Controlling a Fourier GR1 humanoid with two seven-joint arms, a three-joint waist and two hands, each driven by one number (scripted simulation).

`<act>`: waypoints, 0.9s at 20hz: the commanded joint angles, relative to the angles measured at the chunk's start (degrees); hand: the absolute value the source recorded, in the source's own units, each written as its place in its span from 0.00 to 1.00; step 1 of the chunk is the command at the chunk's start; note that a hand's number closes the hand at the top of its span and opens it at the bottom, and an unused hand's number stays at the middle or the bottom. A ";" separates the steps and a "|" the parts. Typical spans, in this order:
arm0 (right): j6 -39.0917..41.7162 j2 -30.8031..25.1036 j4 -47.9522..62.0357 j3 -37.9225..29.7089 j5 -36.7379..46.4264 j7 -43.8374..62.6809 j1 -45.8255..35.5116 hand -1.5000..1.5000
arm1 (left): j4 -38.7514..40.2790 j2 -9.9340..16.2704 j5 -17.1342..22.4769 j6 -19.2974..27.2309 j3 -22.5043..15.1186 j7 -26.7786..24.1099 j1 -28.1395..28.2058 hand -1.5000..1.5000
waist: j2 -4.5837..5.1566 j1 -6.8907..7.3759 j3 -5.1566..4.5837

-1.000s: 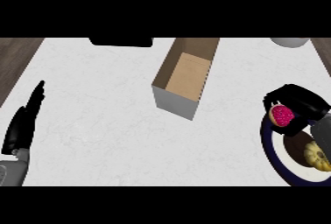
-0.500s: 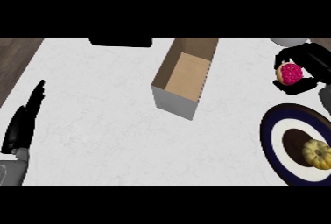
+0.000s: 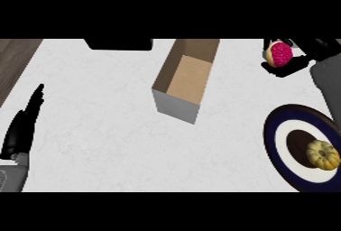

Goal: Pick the cupcake from the plate and place it in the cardboard box

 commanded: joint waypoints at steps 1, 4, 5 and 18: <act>5.26 3.00 1.72 -1.21 -2.33 0.95 -3.45 1.00 | -2.64 0.64 0.03 -0.57 0.79 3.28 0.27 0.50 | -0.13 -0.04 0.01; 6.68 8.76 0.63 -1.79 -3.90 7.99 -6.70 1.00 | 1.35 -1.17 -0.40 0.01 0.64 0.14 -1.36 0.50 | -0.13 -0.74 -0.06; 7.25 9.46 1.15 -1.39 -3.26 10.84 -9.09 1.00 | 1.90 -1.55 -1.19 1.08 0.79 0.29 -1.23 0.50 | -0.09 -0.51 -0.06; 6.66 21.38 9.47 -3.33 -4.57 25.41 -19.66 1.00 | -0.48 -0.69 -1.03 -1.95 2.00 -1.30 1.24 0.50 | 0.30 0.83 -0.04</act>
